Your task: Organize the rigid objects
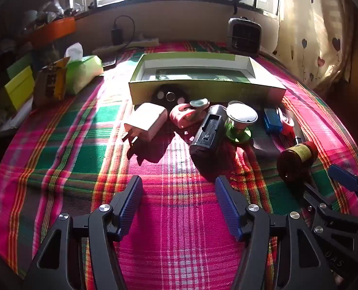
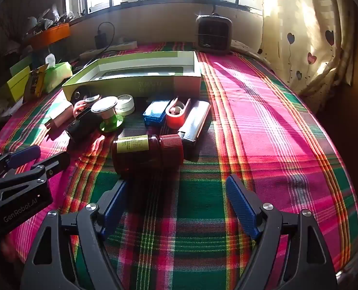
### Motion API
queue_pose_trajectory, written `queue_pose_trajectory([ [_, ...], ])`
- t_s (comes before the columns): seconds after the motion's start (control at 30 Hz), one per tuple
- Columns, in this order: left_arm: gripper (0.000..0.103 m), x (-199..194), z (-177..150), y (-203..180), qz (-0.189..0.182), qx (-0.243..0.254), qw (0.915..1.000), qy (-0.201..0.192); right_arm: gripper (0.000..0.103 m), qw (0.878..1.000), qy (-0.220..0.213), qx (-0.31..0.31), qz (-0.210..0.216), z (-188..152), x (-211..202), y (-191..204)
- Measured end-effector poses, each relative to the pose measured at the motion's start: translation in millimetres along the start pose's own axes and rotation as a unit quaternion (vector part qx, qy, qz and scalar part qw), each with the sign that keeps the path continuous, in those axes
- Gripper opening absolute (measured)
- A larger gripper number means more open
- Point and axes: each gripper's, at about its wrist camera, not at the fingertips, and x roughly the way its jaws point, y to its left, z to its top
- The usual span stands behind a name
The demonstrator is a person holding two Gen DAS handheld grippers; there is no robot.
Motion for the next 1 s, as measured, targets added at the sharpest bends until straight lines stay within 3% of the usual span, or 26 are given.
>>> queue_pose_trajectory([
  [1.0, 0.062, -4.8, -5.6, -1.8, 0.004, -0.003, 0.9999, -0.012, 0.079, 1.0, -0.002, 0.001, 0.0, 0.0, -1.1, -0.3],
])
